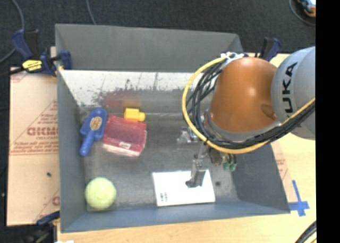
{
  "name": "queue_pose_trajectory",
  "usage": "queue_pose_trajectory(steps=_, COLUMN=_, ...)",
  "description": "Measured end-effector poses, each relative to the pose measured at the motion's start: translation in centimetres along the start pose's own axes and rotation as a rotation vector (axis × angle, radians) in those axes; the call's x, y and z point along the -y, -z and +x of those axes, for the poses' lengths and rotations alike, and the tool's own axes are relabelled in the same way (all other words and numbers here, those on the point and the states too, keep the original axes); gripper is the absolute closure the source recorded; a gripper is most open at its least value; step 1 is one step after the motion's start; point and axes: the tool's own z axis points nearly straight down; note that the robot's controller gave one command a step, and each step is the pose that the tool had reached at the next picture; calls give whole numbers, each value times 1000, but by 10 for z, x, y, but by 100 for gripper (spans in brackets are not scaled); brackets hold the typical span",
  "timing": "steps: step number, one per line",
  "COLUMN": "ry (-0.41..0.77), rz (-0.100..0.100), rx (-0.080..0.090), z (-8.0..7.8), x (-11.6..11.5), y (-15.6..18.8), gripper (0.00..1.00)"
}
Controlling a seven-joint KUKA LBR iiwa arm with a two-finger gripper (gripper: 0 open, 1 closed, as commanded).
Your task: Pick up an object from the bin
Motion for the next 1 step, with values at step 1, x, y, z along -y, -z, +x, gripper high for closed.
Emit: queue_pose_trajectory(steps=1, ry=-2, rz=-1, rx=9, z=-2, x=0, y=4, gripper=0)
